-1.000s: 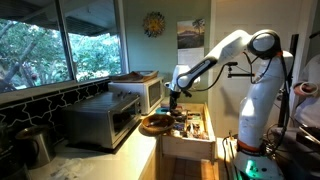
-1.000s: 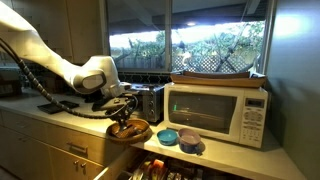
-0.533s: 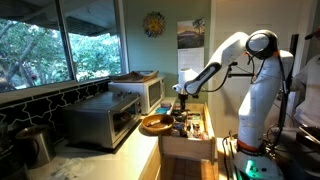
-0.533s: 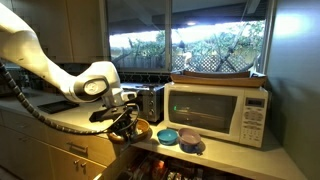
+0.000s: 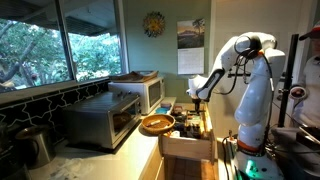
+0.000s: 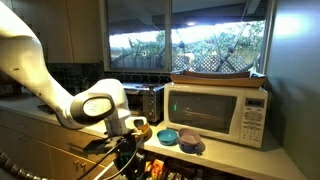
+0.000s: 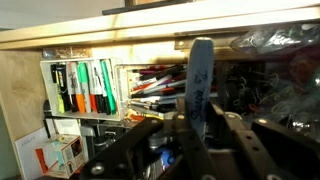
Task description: Move the green sharpie from the round tray to the drawer
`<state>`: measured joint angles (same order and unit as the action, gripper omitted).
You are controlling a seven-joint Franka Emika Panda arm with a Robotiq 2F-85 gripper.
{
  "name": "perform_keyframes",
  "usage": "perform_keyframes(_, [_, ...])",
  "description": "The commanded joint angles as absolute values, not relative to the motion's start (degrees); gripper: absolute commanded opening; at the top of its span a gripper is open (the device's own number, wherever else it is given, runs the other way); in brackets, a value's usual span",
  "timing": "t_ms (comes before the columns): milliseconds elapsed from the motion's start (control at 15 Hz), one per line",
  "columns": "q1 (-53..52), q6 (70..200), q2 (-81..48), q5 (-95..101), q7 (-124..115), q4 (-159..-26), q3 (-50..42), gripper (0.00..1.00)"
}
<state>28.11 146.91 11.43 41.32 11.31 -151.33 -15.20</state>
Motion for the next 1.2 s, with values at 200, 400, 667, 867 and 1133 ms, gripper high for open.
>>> perform_keyframes(200, [35.5,151.7,5.3,58.4,0.0,-145.2,-12.8,0.06])
perform_keyframes(400, [38.1,154.7,-0.4,72.7,-4.3,-139.1,-13.8,0.06])
perform_keyframes(667, [37.6,162.8,-9.2,84.5,-12.8,-134.1,-18.6,0.06])
perform_keyframes(867, [37.6,162.8,-8.3,80.8,-11.8,-135.6,-18.5,0.06])
perform_keyframes(1133, [37.6,163.3,-9.8,80.6,-11.9,-134.9,-18.5,0.06])
